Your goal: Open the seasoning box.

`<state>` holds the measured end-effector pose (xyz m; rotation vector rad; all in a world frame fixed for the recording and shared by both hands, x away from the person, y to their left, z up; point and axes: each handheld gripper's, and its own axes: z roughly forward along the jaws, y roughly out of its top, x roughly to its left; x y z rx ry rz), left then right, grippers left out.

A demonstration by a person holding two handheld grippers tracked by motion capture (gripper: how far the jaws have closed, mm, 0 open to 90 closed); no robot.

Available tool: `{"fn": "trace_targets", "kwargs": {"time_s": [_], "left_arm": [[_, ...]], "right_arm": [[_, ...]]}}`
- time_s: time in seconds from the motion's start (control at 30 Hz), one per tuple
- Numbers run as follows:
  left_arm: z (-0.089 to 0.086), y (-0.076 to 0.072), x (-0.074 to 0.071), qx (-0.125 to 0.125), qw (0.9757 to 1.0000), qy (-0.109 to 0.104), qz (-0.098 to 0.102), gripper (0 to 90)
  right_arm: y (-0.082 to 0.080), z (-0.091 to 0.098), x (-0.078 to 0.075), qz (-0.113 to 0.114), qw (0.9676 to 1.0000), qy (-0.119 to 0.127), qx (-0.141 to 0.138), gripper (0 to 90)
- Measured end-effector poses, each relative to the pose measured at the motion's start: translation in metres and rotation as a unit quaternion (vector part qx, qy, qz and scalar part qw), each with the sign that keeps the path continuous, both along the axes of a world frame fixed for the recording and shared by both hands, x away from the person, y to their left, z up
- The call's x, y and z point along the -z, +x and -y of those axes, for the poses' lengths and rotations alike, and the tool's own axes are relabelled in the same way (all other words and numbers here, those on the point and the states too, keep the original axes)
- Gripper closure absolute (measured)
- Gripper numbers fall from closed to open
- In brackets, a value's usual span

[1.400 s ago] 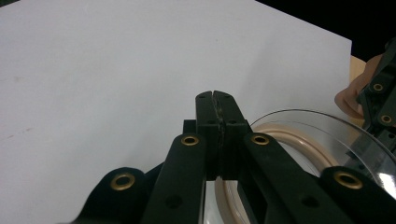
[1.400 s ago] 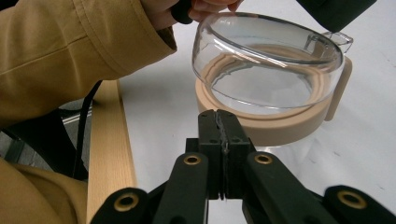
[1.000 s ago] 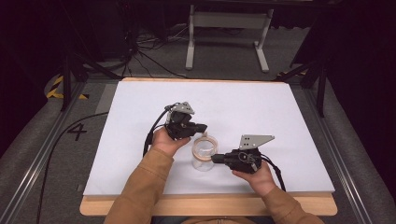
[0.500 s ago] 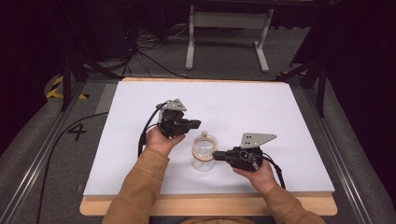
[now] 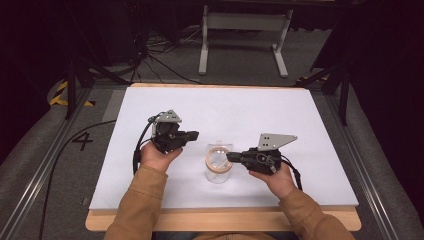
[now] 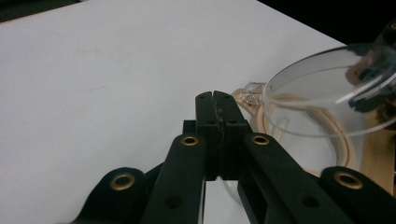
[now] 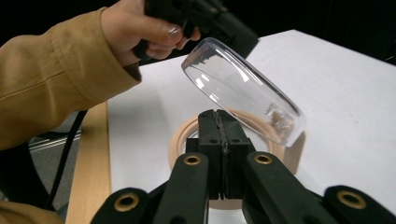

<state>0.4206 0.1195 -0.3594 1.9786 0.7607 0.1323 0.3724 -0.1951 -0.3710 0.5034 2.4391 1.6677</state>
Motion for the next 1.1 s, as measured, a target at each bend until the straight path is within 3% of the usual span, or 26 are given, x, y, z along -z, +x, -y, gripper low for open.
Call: {"fn": "trace_targets", "kwargs": {"time_s": [0.4, 0.53, 0.8, 1.1], "left_arm": [[-0.015, -0.006, 0.004, -0.021, 0.9997, 0.009, -0.01, 89.6], [-0.016, -0.006, 0.005, -0.024, 0.9996, 0.005, -0.014, 89.6], [-0.014, -0.005, 0.007, -0.02, 0.9997, 0.007, -0.014, 89.6], [-0.014, -0.003, 0.007, -0.02, 0.9997, 0.007, -0.013, 89.6]], "right_arm": [[0.014, 0.001, -0.006, 0.017, 0.9997, 0.008, 0.017, 89.6], [0.018, 0.0, -0.003, 0.025, 0.9984, 0.008, 0.05, 89.7], [0.031, 0.003, 0.003, 0.014, 0.9959, 0.008, 0.089, 89.6], [0.029, 0.005, 0.001, 0.018, 0.9958, 0.01, 0.089, 89.5]]}}
